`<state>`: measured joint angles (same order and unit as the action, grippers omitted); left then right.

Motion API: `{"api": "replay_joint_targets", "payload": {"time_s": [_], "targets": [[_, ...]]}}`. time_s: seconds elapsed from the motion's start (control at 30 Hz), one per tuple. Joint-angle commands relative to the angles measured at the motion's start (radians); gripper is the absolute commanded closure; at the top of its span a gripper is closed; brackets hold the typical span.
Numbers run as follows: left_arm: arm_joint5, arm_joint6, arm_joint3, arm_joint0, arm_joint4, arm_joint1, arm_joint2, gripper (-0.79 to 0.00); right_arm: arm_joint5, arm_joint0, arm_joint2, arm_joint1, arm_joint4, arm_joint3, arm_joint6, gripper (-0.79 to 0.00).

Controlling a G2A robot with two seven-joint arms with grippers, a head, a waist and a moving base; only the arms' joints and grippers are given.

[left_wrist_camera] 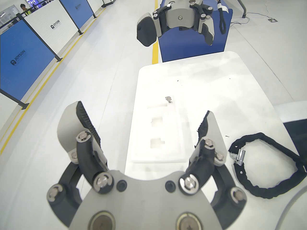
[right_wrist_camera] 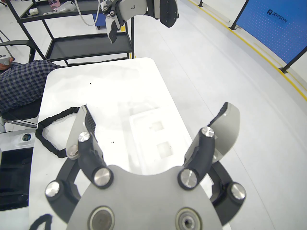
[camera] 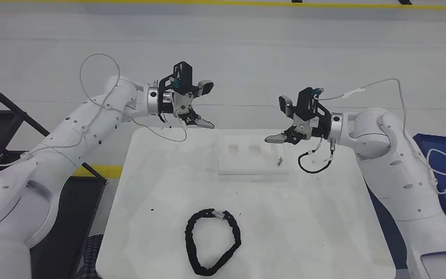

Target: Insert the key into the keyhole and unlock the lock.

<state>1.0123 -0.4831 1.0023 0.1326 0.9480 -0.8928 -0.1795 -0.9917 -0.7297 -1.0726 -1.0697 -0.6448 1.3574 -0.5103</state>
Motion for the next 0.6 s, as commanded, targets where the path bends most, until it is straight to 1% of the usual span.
{"api": "replay_joint_targets", "payload": {"time_s": [0.0, 0.5, 0.57], "targets": [[0.0, 0.0, 0.0, 0.0, 0.0, 0.0, 0.0, -0.785, 0.0, 0.0, 0.0, 0.0, 0.0, 0.0, 0.0, -0.785], [0.0, 0.0, 0.0, 0.0, 0.0, 0.0, 0.0, -0.785, 0.0, 0.0, 0.0, 0.0, 0.0, 0.0, 0.0, -0.785], [0.0, 0.0, 0.0, 0.0, 0.0, 0.0, 0.0, -0.785, 0.036, -0.019, 0.002, 0.0, 0.006, 0.01, 0.007, -0.785]]}}
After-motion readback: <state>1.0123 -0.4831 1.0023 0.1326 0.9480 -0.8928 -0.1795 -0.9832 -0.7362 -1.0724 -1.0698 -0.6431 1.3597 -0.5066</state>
